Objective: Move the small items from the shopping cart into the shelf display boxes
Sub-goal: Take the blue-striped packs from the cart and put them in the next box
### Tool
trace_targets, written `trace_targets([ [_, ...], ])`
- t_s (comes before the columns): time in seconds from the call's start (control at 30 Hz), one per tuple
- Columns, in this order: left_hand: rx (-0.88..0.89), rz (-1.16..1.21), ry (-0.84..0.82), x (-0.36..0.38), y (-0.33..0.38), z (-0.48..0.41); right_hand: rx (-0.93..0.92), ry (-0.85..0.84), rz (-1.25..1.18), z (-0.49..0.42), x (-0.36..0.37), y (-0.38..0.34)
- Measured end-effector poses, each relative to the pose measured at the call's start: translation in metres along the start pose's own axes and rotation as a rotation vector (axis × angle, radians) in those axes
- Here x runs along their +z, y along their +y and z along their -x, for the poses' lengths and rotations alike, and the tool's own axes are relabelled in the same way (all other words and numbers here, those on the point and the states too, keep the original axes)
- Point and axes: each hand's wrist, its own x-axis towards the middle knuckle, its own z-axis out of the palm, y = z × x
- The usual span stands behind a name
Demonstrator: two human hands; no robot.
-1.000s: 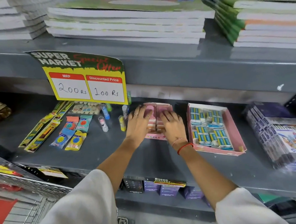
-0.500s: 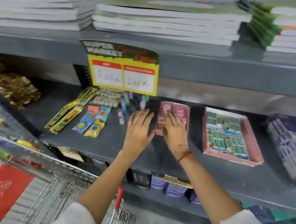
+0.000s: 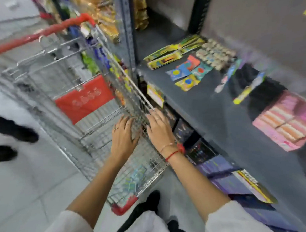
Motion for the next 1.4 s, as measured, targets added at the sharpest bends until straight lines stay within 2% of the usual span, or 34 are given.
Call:
trace_targets([
  [0.17,-0.182,-0.02,-0.096,0.027,-0.044,0.018,-0.038,-0.23,-0.023,-0.001,0.066,-0.015],
  [0.33,-0.39,-0.035,-0.319,0.069,-0.074,0.036,-0.02,-0.51,0.065,0.006,0.125,-0.012],
  [0.5,-0.408,-0.025,-0.484,0.106,-0.094,0.042,-0.019,-0.745,0.108,0.007,0.159,0.0],
  [0.63,-0.483,0.036,-0.768,0.135,-0.111,0.044,0.066,-1.016,0.141,0.011,0.188,0.01],
  [0.73,-0.405,-0.009,-0.998,0.157,-0.117,0.052,0.079,-1.168,0.17,0.017,0.207,0.011],
  [0.83,-0.32,-0.063,-1.128,0.173,-0.119,0.06,0.012,-1.223,0.161,0.016,0.22,0.009],
  [0.93,-0.28,-0.12,-1.187,0.179,-0.121,0.062,-0.071,-1.242,0.189,0.015,0.229,0.01],
  [1.13,-0.305,-0.225,-1.156,0.182,-0.124,0.063,-0.248,-1.176,0.392,0.013,0.241,0.011],
  [1.27,-0.303,-0.324,-1.204,0.183,-0.127,0.066,-0.244,-1.211,0.417,0.016,0.249,0.015],
  [1.4,-0.271,-0.325,-1.221,0.183,-0.127,0.066,-0.259,-1.25,0.477,0.016,0.253,0.011],
])
